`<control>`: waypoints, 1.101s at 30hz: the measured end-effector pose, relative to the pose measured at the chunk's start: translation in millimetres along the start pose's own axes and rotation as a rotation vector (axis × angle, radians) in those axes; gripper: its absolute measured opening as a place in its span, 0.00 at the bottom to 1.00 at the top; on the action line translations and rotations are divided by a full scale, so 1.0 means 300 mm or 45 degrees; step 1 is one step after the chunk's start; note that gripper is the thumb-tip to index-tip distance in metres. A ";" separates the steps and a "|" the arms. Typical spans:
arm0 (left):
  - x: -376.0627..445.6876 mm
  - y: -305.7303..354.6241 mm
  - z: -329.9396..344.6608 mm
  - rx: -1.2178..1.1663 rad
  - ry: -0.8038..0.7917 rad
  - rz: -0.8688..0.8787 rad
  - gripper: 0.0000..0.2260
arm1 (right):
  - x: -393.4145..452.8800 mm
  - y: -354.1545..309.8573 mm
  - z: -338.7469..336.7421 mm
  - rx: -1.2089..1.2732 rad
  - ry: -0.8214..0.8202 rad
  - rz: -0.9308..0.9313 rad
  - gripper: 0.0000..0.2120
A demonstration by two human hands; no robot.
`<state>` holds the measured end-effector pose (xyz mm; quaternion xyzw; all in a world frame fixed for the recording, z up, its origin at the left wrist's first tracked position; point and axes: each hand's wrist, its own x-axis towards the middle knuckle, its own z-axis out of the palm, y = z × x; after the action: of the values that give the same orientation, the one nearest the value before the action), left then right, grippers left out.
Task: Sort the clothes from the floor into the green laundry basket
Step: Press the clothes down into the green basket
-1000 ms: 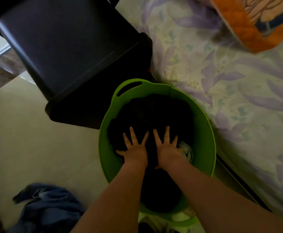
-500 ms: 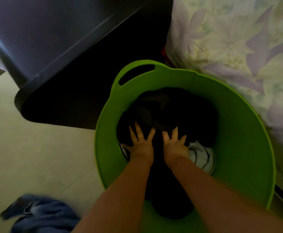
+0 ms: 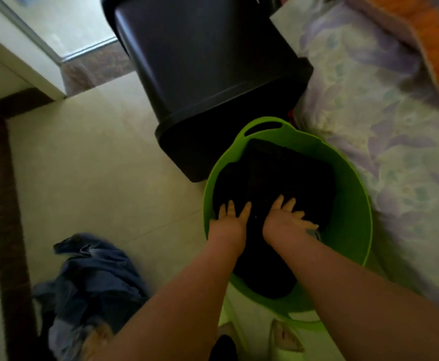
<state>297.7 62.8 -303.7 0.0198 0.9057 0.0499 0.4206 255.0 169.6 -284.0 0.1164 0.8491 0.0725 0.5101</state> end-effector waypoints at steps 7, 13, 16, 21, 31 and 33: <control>-0.275 -0.073 0.024 -0.193 0.174 -0.100 0.37 | -0.303 -0.067 0.085 -0.166 0.215 -0.229 0.51; -0.509 -0.213 0.158 -0.473 0.281 -0.315 0.37 | -0.534 -0.214 0.214 -0.322 0.439 -0.700 0.26; -0.638 -0.315 0.302 -0.582 0.252 -0.501 0.38 | -0.617 -0.310 0.346 -0.382 0.434 -0.981 0.23; -0.850 -0.462 0.600 -0.704 0.131 -0.727 0.38 | -0.713 -0.426 0.604 -0.458 0.320 -1.128 0.21; -1.028 -0.705 1.141 -0.943 0.135 -0.884 0.36 | -0.637 -0.639 1.013 -0.621 0.187 -1.146 0.20; -0.970 -0.753 1.214 -1.055 0.206 -0.886 0.35 | -0.557 -0.706 1.062 -0.592 0.193 -1.133 0.20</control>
<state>765.0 -157.6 -340.4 -0.4521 0.7928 0.2620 0.3137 586.0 -78.3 -342.8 -0.3789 0.8126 0.0437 0.4408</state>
